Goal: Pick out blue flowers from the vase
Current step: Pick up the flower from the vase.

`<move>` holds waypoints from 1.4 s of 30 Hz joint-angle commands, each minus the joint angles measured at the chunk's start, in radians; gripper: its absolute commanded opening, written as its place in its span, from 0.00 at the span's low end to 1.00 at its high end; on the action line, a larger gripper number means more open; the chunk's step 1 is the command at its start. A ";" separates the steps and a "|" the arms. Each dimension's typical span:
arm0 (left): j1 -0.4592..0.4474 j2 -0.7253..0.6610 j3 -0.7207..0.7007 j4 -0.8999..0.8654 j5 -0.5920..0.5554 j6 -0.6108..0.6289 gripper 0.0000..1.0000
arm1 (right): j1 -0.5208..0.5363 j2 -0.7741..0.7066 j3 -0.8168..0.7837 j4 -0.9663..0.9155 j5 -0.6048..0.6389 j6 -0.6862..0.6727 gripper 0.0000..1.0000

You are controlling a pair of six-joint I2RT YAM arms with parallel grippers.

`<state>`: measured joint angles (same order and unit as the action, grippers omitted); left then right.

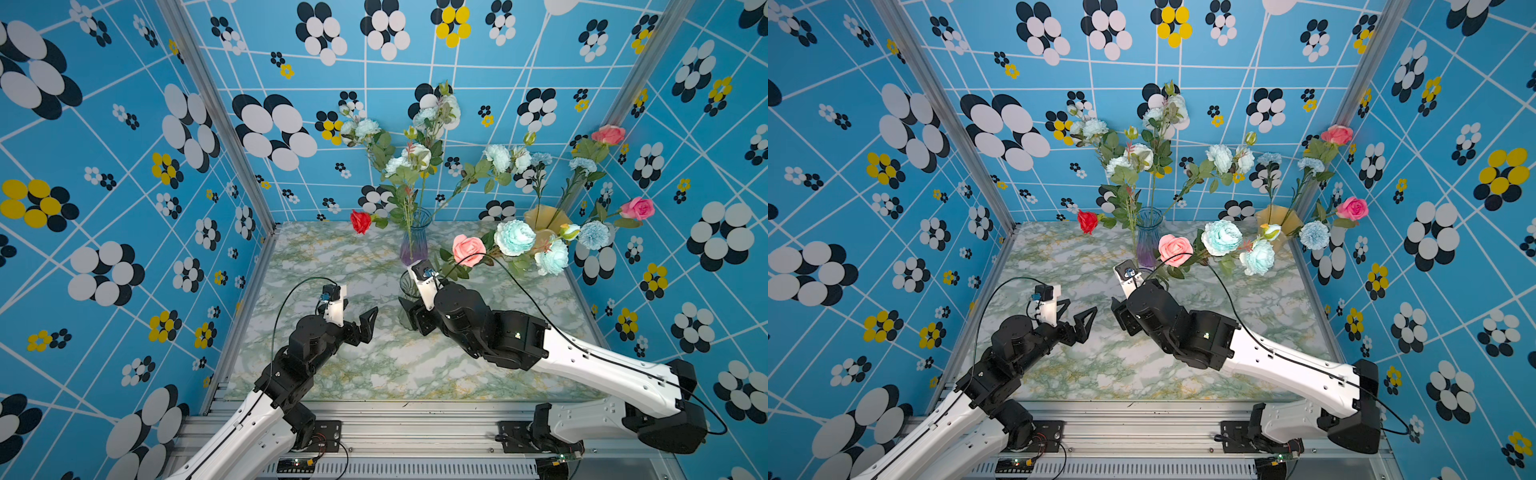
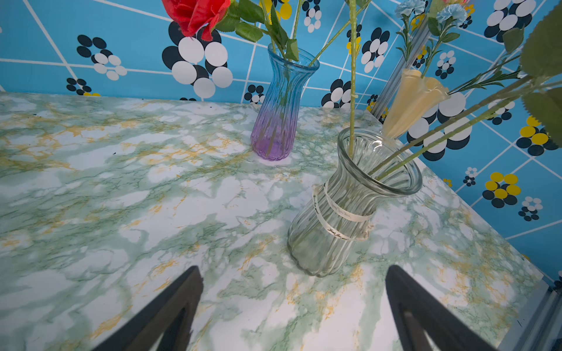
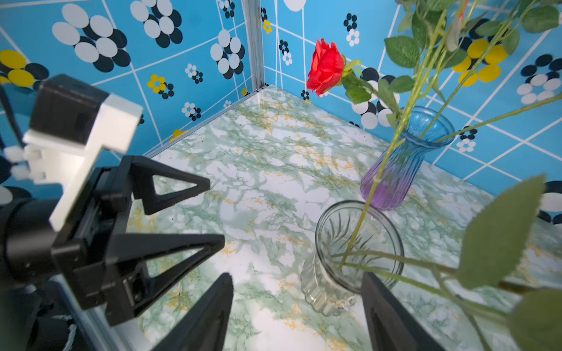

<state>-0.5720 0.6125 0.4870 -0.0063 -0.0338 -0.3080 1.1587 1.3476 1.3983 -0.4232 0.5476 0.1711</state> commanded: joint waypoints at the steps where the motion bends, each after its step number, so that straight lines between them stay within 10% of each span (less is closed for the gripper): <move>1: -0.006 -0.009 -0.059 0.104 0.008 0.039 0.97 | -0.056 0.071 0.115 -0.071 0.053 0.007 0.73; 23: -0.003 -0.131 -0.191 0.137 -0.049 0.080 0.94 | -0.311 0.368 0.427 -0.196 -0.190 0.068 0.57; 42: -0.003 -0.118 -0.189 0.146 -0.028 0.072 0.92 | -0.330 0.534 0.548 -0.262 -0.074 0.095 0.44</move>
<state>-0.5720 0.4965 0.3149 0.1131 -0.0753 -0.2420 0.8341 1.8656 1.9160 -0.6582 0.4412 0.2497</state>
